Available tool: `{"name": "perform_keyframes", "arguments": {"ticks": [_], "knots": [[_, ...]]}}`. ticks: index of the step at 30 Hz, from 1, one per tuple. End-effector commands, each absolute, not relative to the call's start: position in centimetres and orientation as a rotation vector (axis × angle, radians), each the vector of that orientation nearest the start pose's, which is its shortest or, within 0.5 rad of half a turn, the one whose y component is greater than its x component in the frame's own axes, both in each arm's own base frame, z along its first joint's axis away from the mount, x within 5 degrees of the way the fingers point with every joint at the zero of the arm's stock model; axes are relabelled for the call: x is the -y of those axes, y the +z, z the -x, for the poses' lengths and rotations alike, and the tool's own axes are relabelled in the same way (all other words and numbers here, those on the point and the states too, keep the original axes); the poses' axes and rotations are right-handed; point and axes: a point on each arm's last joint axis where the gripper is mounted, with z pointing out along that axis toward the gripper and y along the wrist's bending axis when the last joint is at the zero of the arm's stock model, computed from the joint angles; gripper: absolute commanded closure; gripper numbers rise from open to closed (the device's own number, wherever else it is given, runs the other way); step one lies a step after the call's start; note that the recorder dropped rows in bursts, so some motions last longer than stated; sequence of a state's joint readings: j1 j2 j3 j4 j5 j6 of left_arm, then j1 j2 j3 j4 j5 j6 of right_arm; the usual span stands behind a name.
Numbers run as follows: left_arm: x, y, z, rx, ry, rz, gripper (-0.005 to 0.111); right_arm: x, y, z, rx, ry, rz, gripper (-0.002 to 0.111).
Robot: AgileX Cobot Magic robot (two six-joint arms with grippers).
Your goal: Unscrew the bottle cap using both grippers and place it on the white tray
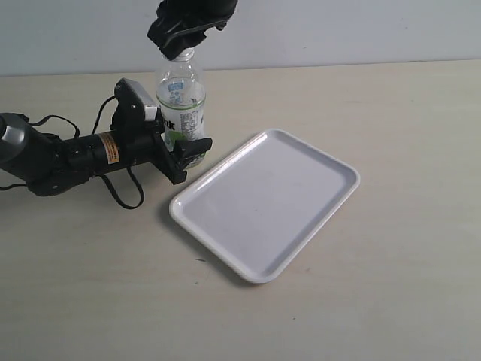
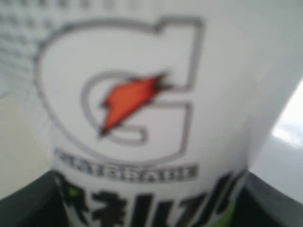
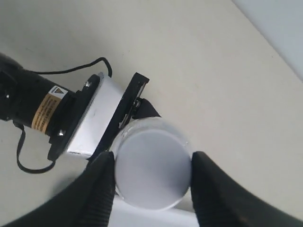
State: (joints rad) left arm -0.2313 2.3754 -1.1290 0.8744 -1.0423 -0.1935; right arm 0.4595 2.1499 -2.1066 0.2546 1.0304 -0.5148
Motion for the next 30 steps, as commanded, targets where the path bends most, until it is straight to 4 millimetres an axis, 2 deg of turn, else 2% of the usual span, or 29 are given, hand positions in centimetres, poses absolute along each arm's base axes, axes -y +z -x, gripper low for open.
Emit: {"name": "perform_keyframes", "arguments": {"ticks": [1,8,17,26,30], "knots": [[15.24,4.25,-38.93,-1.623,-0.57,-1.021,0.107,-23.12,29.94,-42.5,-2.174,0.22,1.337,0.108],[15.24,4.25,-38.93,-1.623,-0.57,-1.021,0.107,-23.06,29.84,-42.33,-1.935,0.103,1.677,0.108],[15.24,4.25,-38.93,-1.623,-0.57,-1.021,0.107,-22.78,29.77,-42.47,-1.683,-0.05,1.944,0.108],[15.24,4.25,-38.93,-1.623,-0.57,-1.021,0.107,-22.7,29.79,-42.59,-1.614,-0.099,2.002,0.108],[15.24,4.25,-38.93,-1.623,-0.57,-1.021,0.107,-22.72,29.8,-42.59,-1.648,-0.084,1.969,0.095]]}}
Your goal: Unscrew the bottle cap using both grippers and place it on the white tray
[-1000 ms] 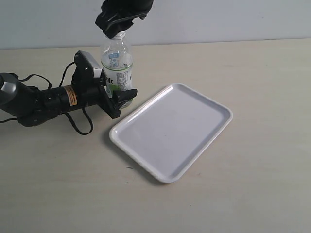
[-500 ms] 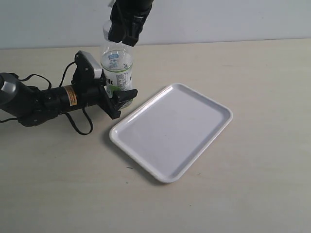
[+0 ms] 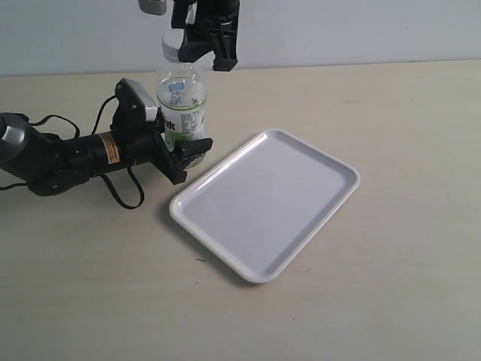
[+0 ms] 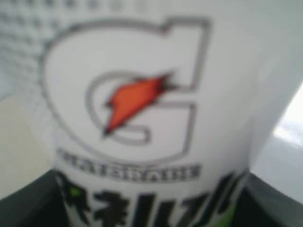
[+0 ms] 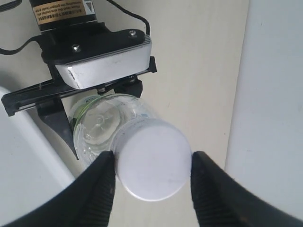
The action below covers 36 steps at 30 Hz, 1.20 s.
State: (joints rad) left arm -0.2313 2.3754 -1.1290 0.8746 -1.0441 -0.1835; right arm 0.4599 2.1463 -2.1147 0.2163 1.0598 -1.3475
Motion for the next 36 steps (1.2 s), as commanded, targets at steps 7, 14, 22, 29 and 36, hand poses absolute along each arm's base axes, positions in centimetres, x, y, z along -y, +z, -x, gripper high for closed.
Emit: {"name": "perform_keyframes", "arguments": {"ticks": [7,14,22,29,36], "knots": [[15.2,4.3,-38.9,-1.623,-0.57,-1.021,0.107,-22.8,29.8,-42.5,-1.648,-0.065,1.962,0.057],[15.2,4.3,-38.9,-1.623,-0.57,-1.021,0.107,-22.9,29.8,-42.5,-1.65,-0.055,1.957,0.045],[15.2,4.3,-38.9,-1.623,-0.57,-1.021,0.107,-22.5,31.6,-41.7,-1.716,-0.028,1.878,0.045],[15.2,4.3,-38.9,-1.622,-0.569,-1.022,0.107,-22.3,32.8,-41.2,-1.848,0.03,1.714,0.045],[15.2,4.3,-38.9,-1.622,-0.569,-1.022,0.107,-21.9,35.5,-40.5,-2.081,0.177,1.254,0.045]]}}
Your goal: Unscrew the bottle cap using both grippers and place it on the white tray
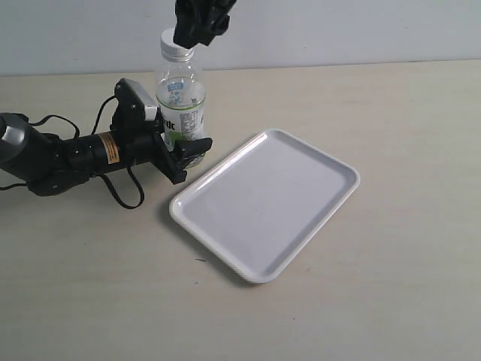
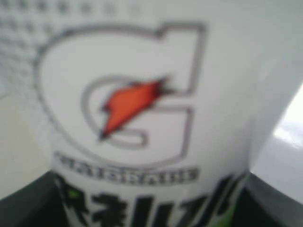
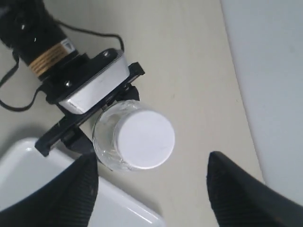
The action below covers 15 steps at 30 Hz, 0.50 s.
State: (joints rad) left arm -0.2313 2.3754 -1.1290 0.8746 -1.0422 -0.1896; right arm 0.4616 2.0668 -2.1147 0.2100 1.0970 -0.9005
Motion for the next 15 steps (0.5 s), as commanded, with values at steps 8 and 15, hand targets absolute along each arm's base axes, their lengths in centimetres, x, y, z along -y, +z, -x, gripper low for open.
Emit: {"name": "perform_keyframes", "arguments": {"ticks": [8,15], "knots": [[15.3,4.2,-38.9,-1.62,-0.571,-1.031,0.107,-21.9,35.9,-40.7,-2.344,0.414,0.634,0.035],[15.3,4.2,-38.9,-1.62,-0.571,-1.031,0.107,-22.2,34.2,-41.4,-2.415,0.449,0.548,0.035]]}}
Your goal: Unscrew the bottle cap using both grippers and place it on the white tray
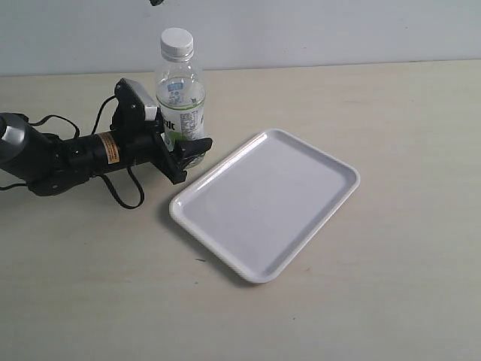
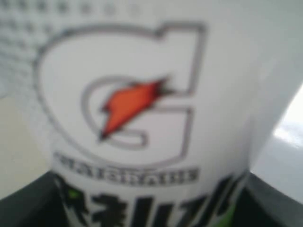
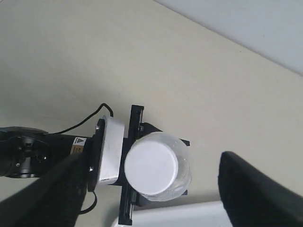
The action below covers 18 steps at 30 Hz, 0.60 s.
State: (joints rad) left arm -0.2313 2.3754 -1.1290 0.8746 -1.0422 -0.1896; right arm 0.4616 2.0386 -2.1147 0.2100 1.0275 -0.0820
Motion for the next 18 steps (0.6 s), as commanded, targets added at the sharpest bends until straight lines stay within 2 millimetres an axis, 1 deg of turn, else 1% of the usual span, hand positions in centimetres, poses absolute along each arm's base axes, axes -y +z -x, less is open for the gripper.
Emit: {"name": "perform_keyframes", "arguments": {"ticks": [1,7,14,17,18], "knots": [[15.3,4.2,-38.9,-1.619,-0.572,-1.033,0.107,-22.3,34.0,-41.5,-2.426,0.449,0.547,0.035],[15.3,4.2,-38.8,-1.618,-0.573,-1.037,0.107,-22.9,32.1,-42.0,-2.471,0.452,0.55,0.035],[15.3,4.2,-38.8,-1.618,-0.573,-1.037,0.107,-23.1,31.9,-42.3,-2.446,0.47,0.547,0.035],[15.3,4.2,-38.8,-1.618,-0.573,-1.037,0.107,-23.3,31.3,-42.5,-2.459,0.471,0.55,0.035],[15.3,4.2,-38.8,-1.617,-0.573,-1.039,0.107,-23.3,30.8,-42.7,-2.468,0.469,0.553,0.035]]}}
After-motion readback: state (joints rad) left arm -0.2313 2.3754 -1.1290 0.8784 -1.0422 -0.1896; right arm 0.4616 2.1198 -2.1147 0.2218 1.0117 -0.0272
